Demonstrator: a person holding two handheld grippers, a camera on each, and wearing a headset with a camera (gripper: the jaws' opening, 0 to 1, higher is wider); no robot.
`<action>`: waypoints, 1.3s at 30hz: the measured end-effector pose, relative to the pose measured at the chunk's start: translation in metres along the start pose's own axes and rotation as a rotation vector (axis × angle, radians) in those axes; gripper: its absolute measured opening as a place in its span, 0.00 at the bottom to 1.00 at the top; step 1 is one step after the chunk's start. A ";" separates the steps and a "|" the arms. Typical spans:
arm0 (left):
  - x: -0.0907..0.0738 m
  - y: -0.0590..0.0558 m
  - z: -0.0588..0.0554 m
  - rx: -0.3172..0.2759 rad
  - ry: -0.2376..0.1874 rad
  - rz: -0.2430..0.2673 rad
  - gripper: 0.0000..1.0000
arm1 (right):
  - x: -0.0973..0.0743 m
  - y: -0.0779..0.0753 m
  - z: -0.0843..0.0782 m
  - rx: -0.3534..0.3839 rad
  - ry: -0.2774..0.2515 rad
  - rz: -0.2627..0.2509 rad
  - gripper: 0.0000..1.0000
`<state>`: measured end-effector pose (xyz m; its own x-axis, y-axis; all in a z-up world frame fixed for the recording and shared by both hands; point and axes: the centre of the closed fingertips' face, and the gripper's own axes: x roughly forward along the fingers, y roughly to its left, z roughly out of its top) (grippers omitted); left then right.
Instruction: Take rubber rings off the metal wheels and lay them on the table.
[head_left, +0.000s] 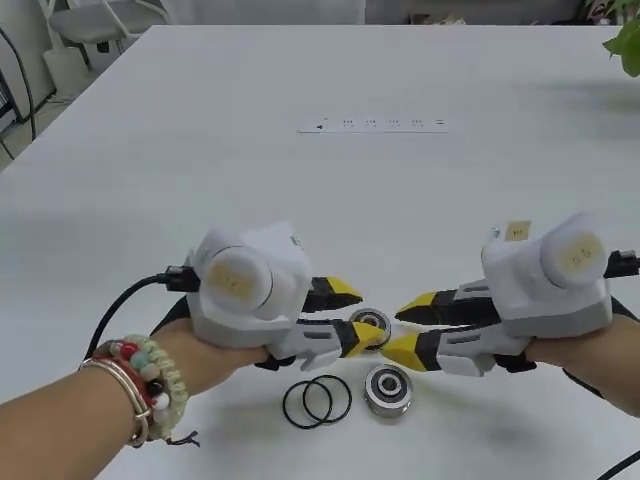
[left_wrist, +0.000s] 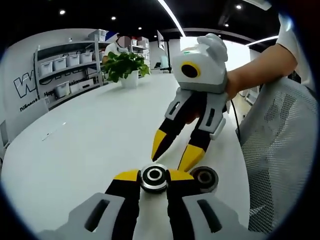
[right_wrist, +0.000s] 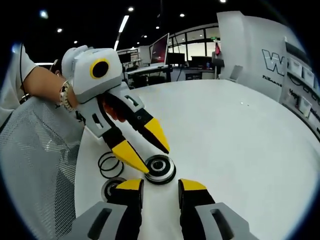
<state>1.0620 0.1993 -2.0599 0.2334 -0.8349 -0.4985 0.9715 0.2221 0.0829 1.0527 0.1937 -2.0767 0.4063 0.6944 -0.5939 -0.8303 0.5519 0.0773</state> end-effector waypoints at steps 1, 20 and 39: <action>0.001 -0.001 -0.001 0.004 0.004 -0.002 0.15 | 0.000 0.000 0.000 -0.001 0.001 -0.001 0.25; 0.003 0.002 -0.003 -0.050 0.010 0.009 0.08 | 0.007 0.001 0.001 0.016 -0.009 -0.009 0.23; 0.003 0.001 -0.002 -0.040 0.007 0.013 0.08 | 0.004 0.003 -0.001 -0.031 0.004 0.014 0.15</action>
<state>1.0637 0.1984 -2.0633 0.2453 -0.8281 -0.5041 0.9659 0.2530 0.0545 1.0514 0.1977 -2.0793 0.3927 0.7004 -0.5960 -0.8477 0.5270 0.0607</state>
